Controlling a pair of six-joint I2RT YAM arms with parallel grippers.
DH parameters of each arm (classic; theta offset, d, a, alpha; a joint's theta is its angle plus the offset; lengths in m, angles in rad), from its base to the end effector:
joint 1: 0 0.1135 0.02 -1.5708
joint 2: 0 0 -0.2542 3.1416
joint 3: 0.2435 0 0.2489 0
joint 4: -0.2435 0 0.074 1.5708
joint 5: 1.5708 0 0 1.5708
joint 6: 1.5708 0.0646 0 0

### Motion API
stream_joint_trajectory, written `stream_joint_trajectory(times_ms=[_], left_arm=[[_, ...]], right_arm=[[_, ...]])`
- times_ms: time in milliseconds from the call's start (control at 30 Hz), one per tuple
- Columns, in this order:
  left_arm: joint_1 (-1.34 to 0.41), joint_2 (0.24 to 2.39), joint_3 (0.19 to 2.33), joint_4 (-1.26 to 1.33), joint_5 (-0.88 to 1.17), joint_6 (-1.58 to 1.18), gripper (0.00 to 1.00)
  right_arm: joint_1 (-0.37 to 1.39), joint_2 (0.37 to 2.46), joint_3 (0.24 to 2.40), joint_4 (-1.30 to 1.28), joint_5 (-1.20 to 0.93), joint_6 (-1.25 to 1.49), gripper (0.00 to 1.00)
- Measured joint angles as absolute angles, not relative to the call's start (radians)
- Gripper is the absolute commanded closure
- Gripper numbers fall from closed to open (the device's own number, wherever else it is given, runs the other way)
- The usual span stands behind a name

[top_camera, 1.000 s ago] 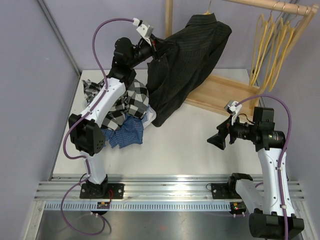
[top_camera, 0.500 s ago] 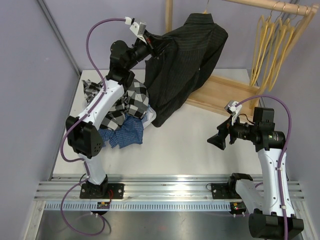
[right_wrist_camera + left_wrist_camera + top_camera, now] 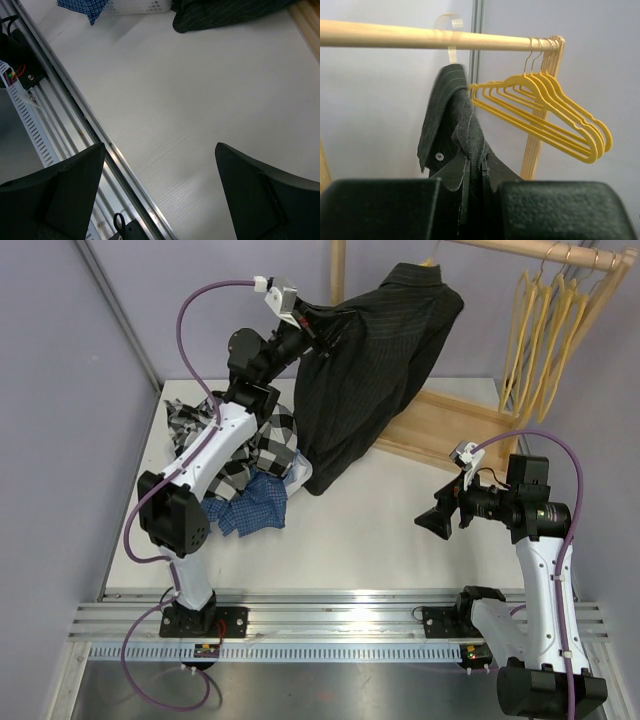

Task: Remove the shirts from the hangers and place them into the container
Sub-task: Grab a hanger with a shirt on it with the left arm

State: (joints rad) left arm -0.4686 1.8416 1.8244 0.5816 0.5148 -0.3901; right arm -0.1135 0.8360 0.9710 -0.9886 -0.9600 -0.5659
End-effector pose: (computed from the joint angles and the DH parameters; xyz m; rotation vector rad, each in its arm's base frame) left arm 0.3787 -0.2274 0.4839 0.5332 1.0110 -1.0266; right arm 0.1589 0.0352 0.3104 -0.8559 1.9222 0.7558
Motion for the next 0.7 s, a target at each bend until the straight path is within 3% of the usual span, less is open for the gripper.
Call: stream_joint_trajectory(times_ms=[433,700], left_arm=[[-0.516,1.880,1.870,0.658,0.518,-0.390,1.00],[-0.516,1.768,1.645,0.740,0.507,-0.402,1.00]], right_arm=[[-0.115,0.834,0.971,-0.988,-0.960,-0.561,0.01],[-0.118,0.828,0.971,-0.989,-0.961,-0.564,0.00]])
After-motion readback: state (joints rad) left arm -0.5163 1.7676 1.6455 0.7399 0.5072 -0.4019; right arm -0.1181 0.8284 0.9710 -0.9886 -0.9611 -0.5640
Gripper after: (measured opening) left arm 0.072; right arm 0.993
